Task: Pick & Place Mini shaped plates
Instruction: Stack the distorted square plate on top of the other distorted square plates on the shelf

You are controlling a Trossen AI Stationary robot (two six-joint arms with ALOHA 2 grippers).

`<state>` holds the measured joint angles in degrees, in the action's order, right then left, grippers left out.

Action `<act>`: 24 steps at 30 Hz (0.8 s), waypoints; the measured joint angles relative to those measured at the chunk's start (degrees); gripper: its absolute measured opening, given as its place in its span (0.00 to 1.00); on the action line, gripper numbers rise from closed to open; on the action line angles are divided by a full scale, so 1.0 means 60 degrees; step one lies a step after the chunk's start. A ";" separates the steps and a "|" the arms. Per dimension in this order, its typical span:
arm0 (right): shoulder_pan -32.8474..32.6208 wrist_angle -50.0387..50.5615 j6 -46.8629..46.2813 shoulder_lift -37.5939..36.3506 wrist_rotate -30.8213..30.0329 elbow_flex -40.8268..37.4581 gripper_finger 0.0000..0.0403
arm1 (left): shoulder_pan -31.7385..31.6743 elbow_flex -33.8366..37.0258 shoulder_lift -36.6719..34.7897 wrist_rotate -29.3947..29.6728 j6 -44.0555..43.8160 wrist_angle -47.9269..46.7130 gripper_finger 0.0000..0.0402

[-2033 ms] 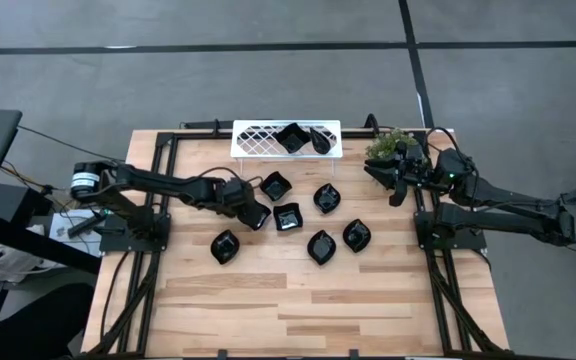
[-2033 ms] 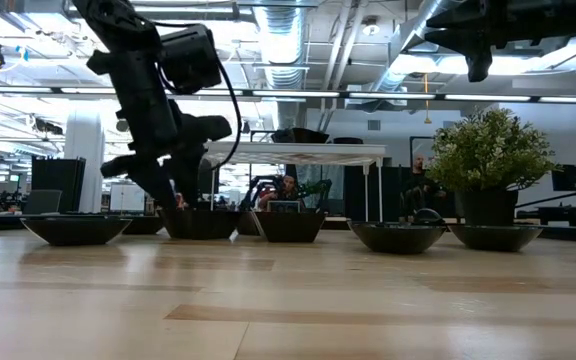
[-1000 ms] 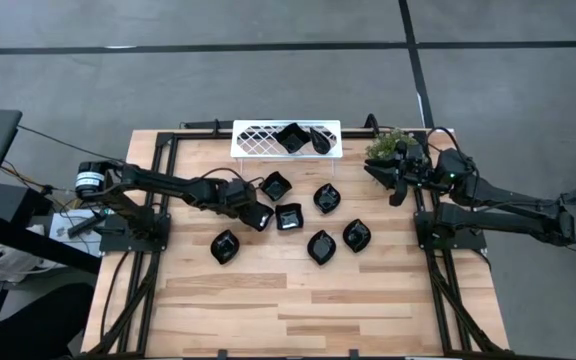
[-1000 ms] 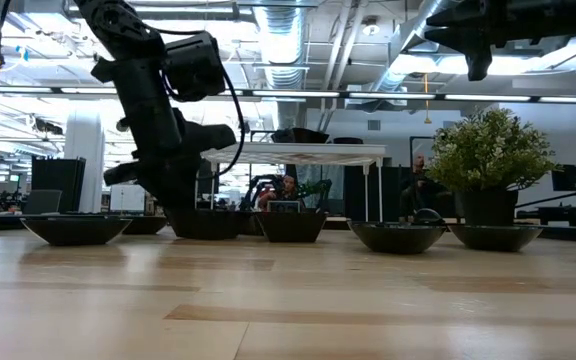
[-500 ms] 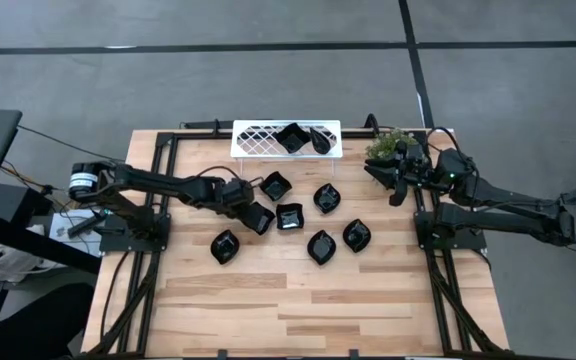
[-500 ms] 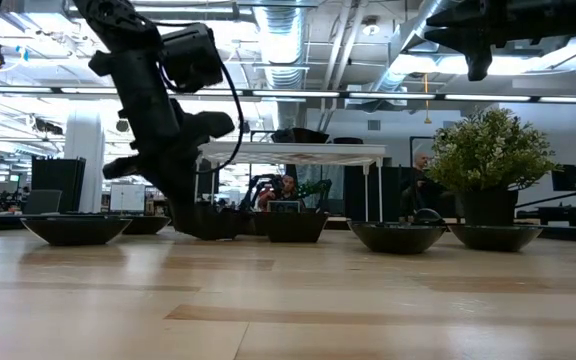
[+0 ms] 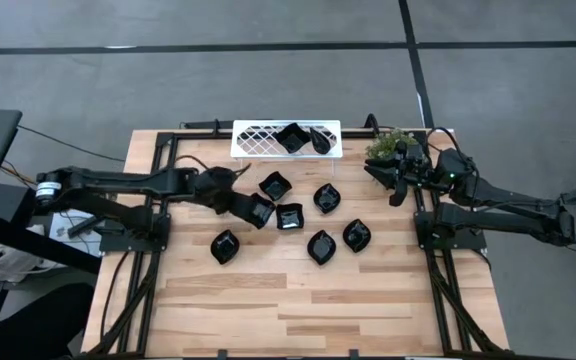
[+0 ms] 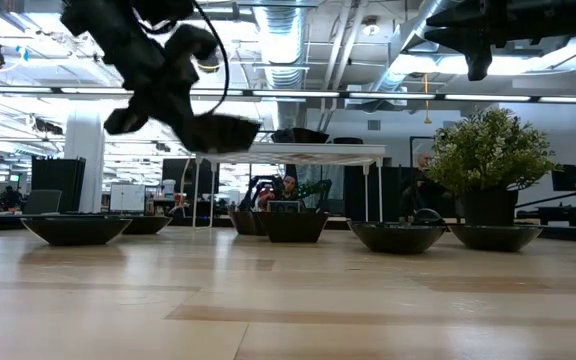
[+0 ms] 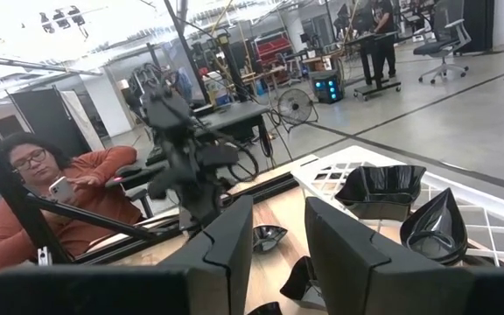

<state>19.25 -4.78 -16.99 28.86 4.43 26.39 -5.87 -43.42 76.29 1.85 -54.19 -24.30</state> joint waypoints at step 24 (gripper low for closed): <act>0.0006 0.0011 0.0076 0.0000 0.0000 0.0000 0.25 | -0.2471 -0.4471 0.1593 0.0193 0.4163 0.0953 0.01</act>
<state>19.28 -4.71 -16.53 28.86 4.43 26.39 -20.70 -70.24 85.85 3.00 -29.21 -18.58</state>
